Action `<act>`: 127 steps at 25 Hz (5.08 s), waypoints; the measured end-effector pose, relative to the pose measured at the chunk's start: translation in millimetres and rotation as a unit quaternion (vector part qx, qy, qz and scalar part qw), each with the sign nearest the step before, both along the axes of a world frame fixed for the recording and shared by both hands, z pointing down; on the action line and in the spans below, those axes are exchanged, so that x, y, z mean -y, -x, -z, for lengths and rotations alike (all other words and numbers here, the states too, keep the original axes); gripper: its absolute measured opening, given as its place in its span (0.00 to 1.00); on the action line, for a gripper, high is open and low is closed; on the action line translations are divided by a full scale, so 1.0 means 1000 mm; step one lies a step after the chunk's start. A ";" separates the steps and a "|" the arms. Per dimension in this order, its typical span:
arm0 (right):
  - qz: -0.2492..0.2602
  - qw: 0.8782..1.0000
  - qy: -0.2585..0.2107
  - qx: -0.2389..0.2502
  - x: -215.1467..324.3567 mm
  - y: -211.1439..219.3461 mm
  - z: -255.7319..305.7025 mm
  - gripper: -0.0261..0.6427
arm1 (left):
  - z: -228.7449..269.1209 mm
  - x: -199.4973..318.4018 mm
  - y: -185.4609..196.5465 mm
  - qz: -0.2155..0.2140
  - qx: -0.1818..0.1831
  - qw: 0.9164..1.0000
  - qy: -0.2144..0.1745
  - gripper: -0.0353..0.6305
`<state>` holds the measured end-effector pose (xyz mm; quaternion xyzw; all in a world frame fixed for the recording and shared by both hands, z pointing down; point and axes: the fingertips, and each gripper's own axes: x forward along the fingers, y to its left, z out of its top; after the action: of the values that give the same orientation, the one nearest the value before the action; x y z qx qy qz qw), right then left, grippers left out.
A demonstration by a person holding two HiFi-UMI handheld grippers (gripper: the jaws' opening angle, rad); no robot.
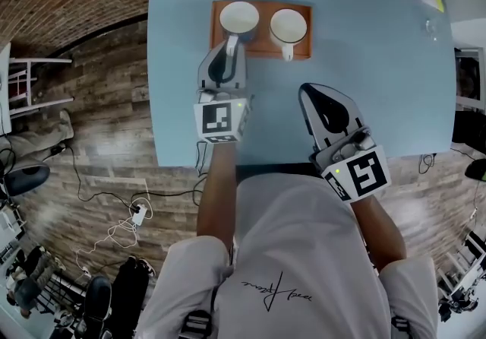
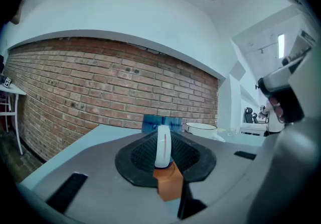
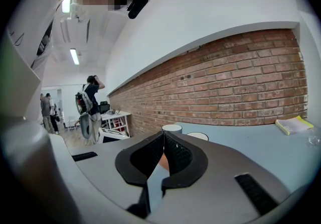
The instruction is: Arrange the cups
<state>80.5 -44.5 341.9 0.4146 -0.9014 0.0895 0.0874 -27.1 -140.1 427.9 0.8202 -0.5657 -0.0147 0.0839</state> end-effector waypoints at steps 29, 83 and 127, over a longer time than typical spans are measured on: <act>0.000 1.000 0.025 -0.004 -0.001 -0.024 -0.018 0.07 | -0.024 -0.004 0.001 0.037 0.007 0.999 0.006 0.15; -0.105 0.994 0.011 0.016 -0.050 0.020 0.014 0.07 | 0.021 -0.099 0.016 -0.081 -0.043 0.994 0.053 0.14; -0.145 0.989 0.021 0.030 -0.095 0.037 0.062 0.07 | 0.135 -0.158 0.001 -0.208 -0.023 0.977 0.050 0.06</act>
<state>43.7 50.7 279.9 0.5361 -0.8319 0.1324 0.0545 -28.1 18.2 292.9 0.9141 -0.3808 0.0124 0.1387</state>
